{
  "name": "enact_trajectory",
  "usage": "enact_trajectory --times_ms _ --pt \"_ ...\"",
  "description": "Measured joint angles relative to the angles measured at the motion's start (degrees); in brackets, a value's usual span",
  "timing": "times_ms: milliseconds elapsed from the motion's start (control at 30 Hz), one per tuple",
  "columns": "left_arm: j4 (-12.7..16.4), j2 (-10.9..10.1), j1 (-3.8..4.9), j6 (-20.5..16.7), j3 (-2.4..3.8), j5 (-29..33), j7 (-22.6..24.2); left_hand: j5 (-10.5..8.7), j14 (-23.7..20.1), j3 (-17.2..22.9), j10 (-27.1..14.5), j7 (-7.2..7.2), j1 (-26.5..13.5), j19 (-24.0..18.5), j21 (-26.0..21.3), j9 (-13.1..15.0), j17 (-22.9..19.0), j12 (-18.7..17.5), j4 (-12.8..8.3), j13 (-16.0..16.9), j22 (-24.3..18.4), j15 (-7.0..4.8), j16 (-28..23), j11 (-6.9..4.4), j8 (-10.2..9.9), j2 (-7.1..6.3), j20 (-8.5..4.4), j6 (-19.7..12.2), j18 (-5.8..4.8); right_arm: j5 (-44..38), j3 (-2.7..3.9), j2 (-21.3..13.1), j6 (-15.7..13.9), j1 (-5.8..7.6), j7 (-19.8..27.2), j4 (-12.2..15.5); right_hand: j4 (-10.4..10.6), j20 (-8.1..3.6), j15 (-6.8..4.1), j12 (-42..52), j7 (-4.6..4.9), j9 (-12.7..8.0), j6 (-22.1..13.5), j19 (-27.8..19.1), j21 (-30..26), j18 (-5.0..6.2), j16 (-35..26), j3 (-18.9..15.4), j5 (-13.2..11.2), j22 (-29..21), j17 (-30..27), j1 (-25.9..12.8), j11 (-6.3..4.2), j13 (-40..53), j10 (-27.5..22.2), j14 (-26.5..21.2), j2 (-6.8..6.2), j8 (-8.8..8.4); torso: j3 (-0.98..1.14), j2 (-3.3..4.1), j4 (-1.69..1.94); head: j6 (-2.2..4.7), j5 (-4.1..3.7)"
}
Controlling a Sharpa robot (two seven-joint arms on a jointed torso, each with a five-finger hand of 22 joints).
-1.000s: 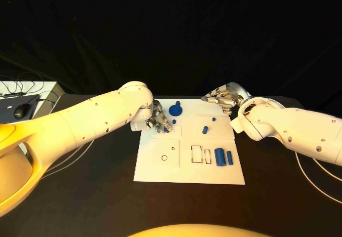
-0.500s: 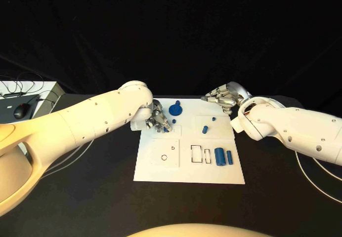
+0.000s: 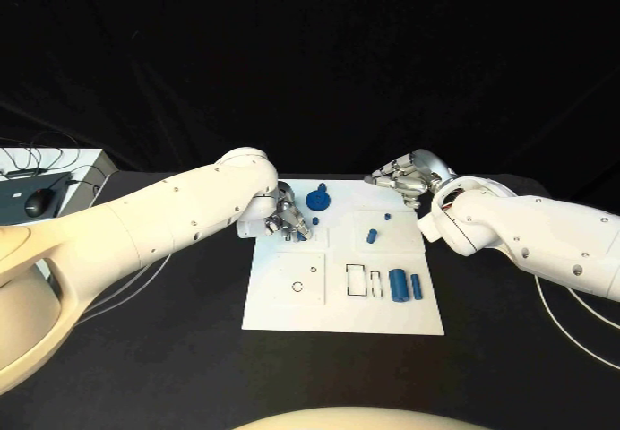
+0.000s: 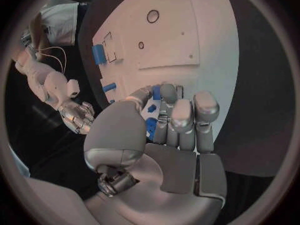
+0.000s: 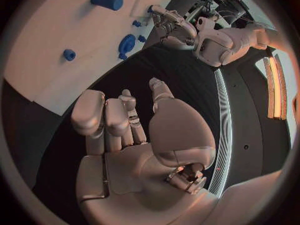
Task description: Assemble the parts on the task board
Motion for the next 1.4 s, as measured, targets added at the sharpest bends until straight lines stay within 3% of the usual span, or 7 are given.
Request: enact_trajectory --times_ms 833,1333,1400 --pt "-1.7 1.1 0.14 1.4 0.08 0.2 0.0 -0.01 0.1 -0.2 0.4 -0.22 0.5 0.0 0.2 -0.2 0.1 0.0 -0.2 -0.1 0.3 0.10 0.0 0.01 0.0 -0.46 0.00 0.2 -0.01 0.0 -0.01 0.2 0.1 0.00 0.0 -0.1 0.0 0.00 0.00 0.0 -0.04 0.0 0.0 0.0 0.0 0.00 0.0 0.0 0.0 0.0 0.0 0.0 0.00 0.0 0.0 0.0 0.00 0.00 0.07 0.01 -0.06 0.04 -0.10" --pt "-2.8 1.6 0.19 1.9 0.08 1.3 -0.2 -0.02 0.1 -0.2 0.2 -0.02 0.4 0.0 0.2 -0.4 0.0 0.0 -0.2 0.0 0.1 0.10 0.0 -0.13 -0.3 -0.35 0.00 0.4 -0.01 -0.1 0.01 0.2 0.1 0.00 0.0 -0.2 0.0 0.00 0.00 0.0 -0.06 0.0 0.1 0.0 0.0 0.00 0.0 0.0 0.0 0.0 0.0 0.0 0.00 0.0 0.0 0.0 0.00 0.00 0.01 -0.04 0.06 0.03 -0.17" --pt "-2.9 1.7 0.19 1.8 0.08 1.6 -0.2 -0.02 0.1 -1.3 0.2 -0.26 0.2 0.0 0.2 -0.5 0.0 0.0 -1.3 0.0 0.1 0.10 0.0 -0.13 -0.3 -0.22 0.00 0.3 -0.01 -0.1 0.00 0.2 0.1 0.00 0.0 -0.2 0.0 0.00 0.00 0.0 -0.06 0.0 0.1 0.0 -0.4 0.00 -0.3 0.0 0.0 0.0 0.0 0.0 0.00 0.0 0.0 0.0 0.01 0.00 -0.02 -0.04 0.06 0.04 -0.18"
